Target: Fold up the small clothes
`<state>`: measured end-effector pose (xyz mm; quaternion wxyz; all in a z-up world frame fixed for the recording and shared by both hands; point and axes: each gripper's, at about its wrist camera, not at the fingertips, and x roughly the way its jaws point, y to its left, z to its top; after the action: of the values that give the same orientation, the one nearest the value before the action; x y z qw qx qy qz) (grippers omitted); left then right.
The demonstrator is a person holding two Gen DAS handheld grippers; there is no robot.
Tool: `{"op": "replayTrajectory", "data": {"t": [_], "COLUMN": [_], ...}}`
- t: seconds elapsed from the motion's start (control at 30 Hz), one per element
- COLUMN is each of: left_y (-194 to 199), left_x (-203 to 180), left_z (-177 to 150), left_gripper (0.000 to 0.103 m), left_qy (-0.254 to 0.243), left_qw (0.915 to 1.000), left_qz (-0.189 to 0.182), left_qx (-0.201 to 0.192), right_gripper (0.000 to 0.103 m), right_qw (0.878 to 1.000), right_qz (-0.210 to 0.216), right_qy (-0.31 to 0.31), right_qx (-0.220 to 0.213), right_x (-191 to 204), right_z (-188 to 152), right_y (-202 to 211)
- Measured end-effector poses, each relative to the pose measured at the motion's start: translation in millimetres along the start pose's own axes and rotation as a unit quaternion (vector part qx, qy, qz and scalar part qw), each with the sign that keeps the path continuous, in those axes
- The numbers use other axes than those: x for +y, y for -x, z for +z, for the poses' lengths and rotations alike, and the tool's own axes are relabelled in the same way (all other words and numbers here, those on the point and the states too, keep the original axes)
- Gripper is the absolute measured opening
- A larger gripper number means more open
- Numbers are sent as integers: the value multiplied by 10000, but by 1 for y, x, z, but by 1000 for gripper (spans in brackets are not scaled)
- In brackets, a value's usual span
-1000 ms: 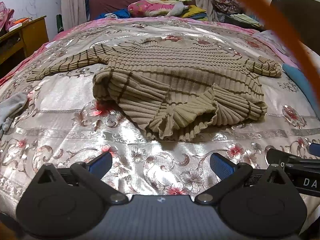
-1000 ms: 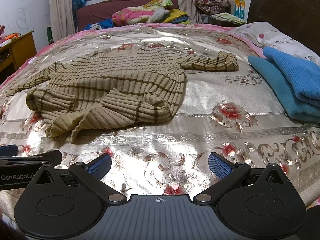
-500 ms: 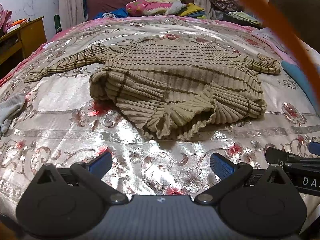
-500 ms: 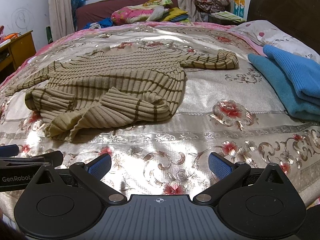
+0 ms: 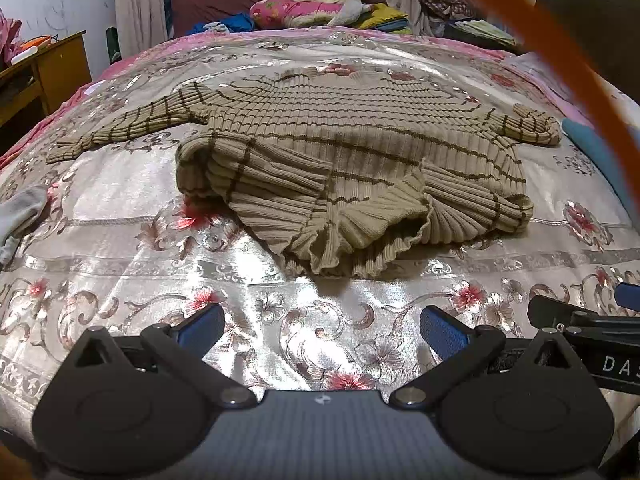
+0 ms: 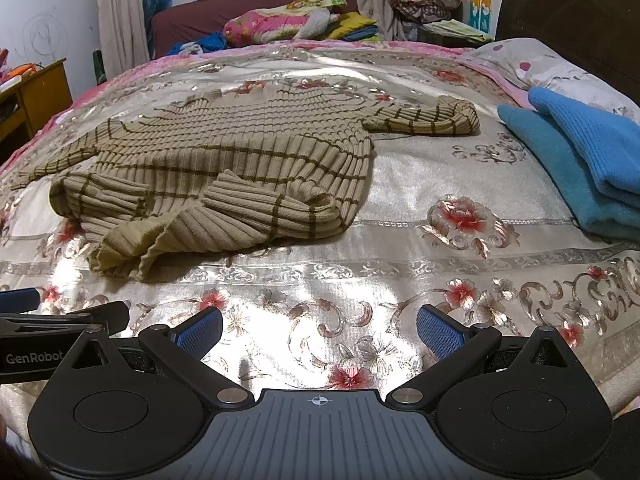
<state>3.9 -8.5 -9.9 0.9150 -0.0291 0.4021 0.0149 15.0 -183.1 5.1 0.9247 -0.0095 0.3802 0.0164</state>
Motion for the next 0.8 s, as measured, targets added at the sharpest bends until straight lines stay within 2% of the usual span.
{"op": "replayTrajectory", "data": {"t": [0.8], "left_y": [-3], "left_x": [1], "left_z": [-1], "left_gripper": [103], "left_qy": [-3], "left_qw": [10000], "left_qz": [-4], "left_qx": [39], "right_gripper": [103], "right_qw": [10000], "right_qz": [5], "right_qy": [-1], "right_qx": [28], "right_x": [1], "right_z": [-2], "right_y": [-4]}}
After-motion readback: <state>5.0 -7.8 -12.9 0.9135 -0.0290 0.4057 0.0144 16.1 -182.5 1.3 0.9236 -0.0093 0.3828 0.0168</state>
